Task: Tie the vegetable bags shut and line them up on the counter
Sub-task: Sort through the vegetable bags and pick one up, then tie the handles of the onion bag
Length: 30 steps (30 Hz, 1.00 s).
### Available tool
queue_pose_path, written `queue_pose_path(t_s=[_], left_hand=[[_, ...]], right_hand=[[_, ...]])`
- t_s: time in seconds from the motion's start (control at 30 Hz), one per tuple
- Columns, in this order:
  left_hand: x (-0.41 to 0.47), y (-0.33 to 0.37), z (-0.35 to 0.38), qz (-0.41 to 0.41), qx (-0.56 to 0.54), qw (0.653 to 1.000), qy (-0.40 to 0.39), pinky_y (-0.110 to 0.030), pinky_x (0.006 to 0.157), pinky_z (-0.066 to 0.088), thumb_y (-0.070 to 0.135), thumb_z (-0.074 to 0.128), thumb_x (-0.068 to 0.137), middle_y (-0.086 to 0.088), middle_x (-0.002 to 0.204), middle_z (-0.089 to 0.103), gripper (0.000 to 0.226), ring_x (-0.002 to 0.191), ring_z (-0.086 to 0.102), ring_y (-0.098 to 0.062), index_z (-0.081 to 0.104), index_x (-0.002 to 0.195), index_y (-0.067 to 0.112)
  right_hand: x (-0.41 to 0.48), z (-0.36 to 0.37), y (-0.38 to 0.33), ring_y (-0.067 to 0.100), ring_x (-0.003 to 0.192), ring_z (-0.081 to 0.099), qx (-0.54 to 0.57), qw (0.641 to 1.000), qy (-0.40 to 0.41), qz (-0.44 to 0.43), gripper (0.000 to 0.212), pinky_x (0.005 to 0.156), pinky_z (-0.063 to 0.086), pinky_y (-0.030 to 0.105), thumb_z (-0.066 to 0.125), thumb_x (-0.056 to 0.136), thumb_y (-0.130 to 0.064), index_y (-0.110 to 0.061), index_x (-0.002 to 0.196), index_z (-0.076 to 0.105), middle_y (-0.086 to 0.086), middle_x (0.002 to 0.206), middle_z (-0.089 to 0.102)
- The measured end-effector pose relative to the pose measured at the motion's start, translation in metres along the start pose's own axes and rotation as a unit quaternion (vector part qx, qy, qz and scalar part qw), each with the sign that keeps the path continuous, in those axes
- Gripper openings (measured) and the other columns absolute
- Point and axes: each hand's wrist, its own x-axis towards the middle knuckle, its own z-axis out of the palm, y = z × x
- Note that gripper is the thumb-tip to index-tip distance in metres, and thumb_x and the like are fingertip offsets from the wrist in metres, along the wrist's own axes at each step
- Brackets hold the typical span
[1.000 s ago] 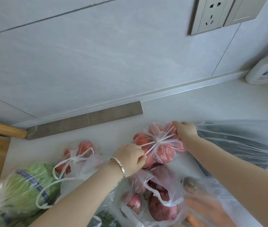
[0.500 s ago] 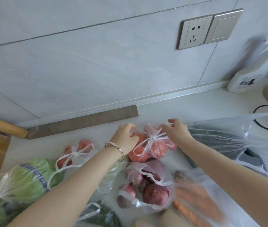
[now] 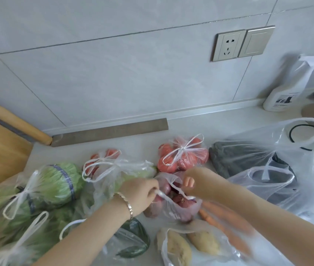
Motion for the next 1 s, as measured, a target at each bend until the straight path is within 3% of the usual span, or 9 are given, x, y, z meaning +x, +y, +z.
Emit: queue_pose_path(t_s=[0.13,0.23,0.3,0.37,0.47,0.63,0.77,0.87,1.0], left_hand=[[-0.012,-0.021,0.018,-0.056,-0.085,0.975,0.199,-0.024,0.064,0.044,0.023,0.053,0.091,0.000,0.088,0.069,0.018,0.076,0.057,-0.016,0.068,0.100,0.018],[-0.015,-0.022,0.024,-0.074,-0.146,0.954,0.250,-0.020,0.061,0.039,0.025,0.059,0.088,0.002,0.082,0.061,0.016,0.068,0.053,-0.013,0.067,0.090,0.012],[-0.016,-0.018,0.030,-0.121,-0.242,0.927,0.260,-0.015,0.062,0.040,0.022,0.063,0.085,0.004,0.077,0.054,0.011,0.064,0.052,-0.007,0.060,0.081,0.013],[-0.014,-0.011,0.029,-0.187,-0.392,0.861,0.263,-0.023,0.066,0.052,0.017,0.062,0.086,-0.002,0.067,0.057,0.023,0.062,0.059,-0.011,0.048,0.068,0.012],[-0.009,-0.003,0.023,-0.264,-0.635,0.684,0.243,-0.033,0.077,0.059,0.013,0.056,0.090,-0.013,0.070,0.056,0.028,0.072,0.065,-0.020,0.046,0.065,0.005],[-0.006,0.004,0.010,-0.254,-0.795,0.526,0.164,-0.033,0.070,0.056,0.018,0.050,0.094,-0.011,0.078,0.064,0.021,0.054,0.070,-0.011,0.048,0.074,0.012],[-0.006,-0.007,0.008,-0.236,-0.747,0.597,0.172,-0.021,0.053,0.057,0.014,0.045,0.096,-0.011,0.088,0.065,0.019,0.040,0.058,-0.005,0.061,0.099,0.006],[-0.010,-0.013,0.006,-0.199,-0.724,0.638,0.170,-0.019,0.052,0.056,0.006,0.048,0.093,-0.004,0.093,0.065,0.022,0.036,0.051,0.000,0.059,0.112,0.011],[-0.011,-0.004,0.018,-0.079,-0.561,0.819,0.094,-0.010,0.063,0.053,-0.001,0.060,0.084,0.019,0.112,0.058,0.049,0.064,0.061,0.010,0.052,0.119,0.031]], right_hand=[[-0.002,0.002,0.009,0.011,0.092,0.052,0.065,0.997,0.015,0.030,0.031,0.085,0.044,0.024,0.055,0.087,-0.041,-0.016,0.105,0.062,-0.001,0.102,0.060],[-0.008,0.014,0.009,0.014,0.115,0.035,0.011,1.000,-0.017,0.016,0.058,0.102,0.038,0.033,0.061,0.076,-0.055,-0.023,0.123,0.053,-0.004,0.114,0.038],[-0.011,0.029,0.003,0.018,0.118,0.032,-0.075,0.996,-0.036,-0.023,0.046,0.103,0.037,0.035,0.060,0.080,-0.048,-0.022,0.117,0.058,-0.002,0.116,0.036],[-0.011,0.038,0.000,0.019,0.117,0.034,-0.084,0.995,0.009,-0.059,0.025,0.102,0.034,0.030,0.054,0.087,-0.038,-0.019,0.099,0.065,0.000,0.115,0.043],[-0.011,0.033,0.000,0.018,0.086,0.046,0.033,0.991,0.113,-0.064,0.029,0.076,0.032,0.019,0.052,0.089,-0.027,-0.013,0.064,0.050,0.003,0.081,0.049],[-0.014,0.013,-0.001,0.008,0.048,0.040,0.340,0.925,0.164,0.038,0.027,0.050,0.032,0.022,0.055,0.087,-0.021,-0.007,0.065,0.053,0.002,0.057,0.045],[-0.009,0.010,0.001,0.011,0.053,0.049,0.438,0.878,0.186,0.051,0.031,0.060,0.042,0.019,0.043,0.089,-0.003,-0.006,0.064,0.061,-0.001,0.053,0.054],[-0.004,0.018,0.005,0.014,0.040,0.050,0.594,0.793,0.124,0.056,0.032,0.063,0.048,0.035,0.033,0.090,0.009,0.000,0.090,0.065,0.003,0.056,0.060],[-0.001,0.035,-0.003,0.011,0.046,0.060,0.663,0.745,-0.056,0.039,0.029,0.045,0.052,0.021,0.046,0.089,0.012,-0.004,0.104,0.064,0.011,0.073,0.065]])
